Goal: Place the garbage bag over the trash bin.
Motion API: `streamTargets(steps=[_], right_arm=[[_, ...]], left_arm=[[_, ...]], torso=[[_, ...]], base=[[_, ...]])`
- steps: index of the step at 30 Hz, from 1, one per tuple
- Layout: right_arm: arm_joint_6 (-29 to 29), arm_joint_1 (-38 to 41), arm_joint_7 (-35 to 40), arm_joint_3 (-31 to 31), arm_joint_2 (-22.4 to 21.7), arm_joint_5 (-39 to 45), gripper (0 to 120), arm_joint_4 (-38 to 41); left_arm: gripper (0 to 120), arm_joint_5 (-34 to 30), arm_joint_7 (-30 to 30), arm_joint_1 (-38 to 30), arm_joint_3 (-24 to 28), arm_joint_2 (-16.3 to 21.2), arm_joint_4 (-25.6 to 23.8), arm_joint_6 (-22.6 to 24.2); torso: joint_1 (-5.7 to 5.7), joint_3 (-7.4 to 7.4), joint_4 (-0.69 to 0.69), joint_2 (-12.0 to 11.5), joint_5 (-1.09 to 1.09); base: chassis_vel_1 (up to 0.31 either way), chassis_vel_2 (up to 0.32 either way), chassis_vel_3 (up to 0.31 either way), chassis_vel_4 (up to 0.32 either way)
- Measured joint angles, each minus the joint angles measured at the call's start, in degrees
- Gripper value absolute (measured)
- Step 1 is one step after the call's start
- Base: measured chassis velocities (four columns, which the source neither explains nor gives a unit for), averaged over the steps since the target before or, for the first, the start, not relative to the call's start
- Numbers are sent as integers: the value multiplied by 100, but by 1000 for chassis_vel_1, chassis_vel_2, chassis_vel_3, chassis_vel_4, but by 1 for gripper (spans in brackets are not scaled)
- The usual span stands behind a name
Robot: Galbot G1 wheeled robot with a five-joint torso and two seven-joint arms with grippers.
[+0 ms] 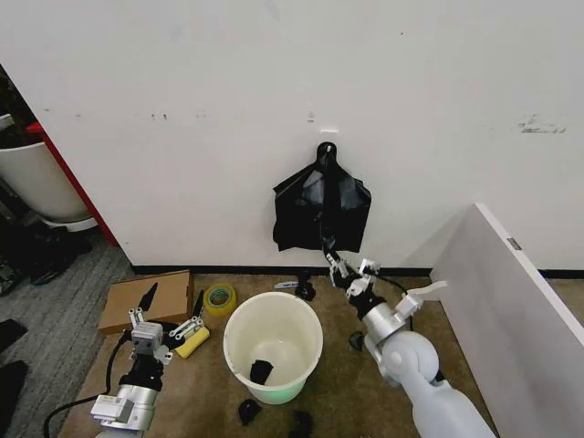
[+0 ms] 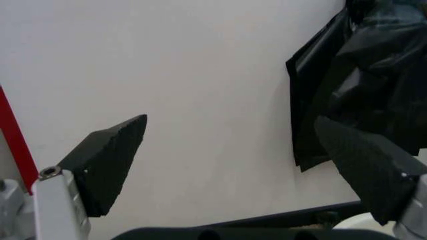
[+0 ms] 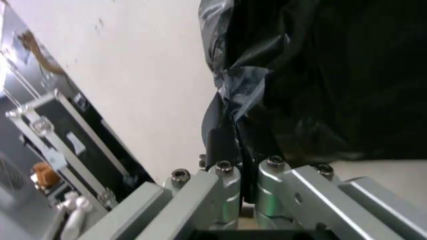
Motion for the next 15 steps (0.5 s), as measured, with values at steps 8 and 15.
streamTargets(steps=[8,15], right_arm=[[174,-464,-3,-73,-98,-358,0,225],[348,-822,-58,-140,-219,-616,0,364]], left_arm=[[99,0,2,-20,7,10,20,-13],[99,0,5,-25,13,7,61,-42]], torso=[[0,0,0,0,0],[0,0,0,0,0]], base=[[0,0,0,0],[0,0,0,0]])
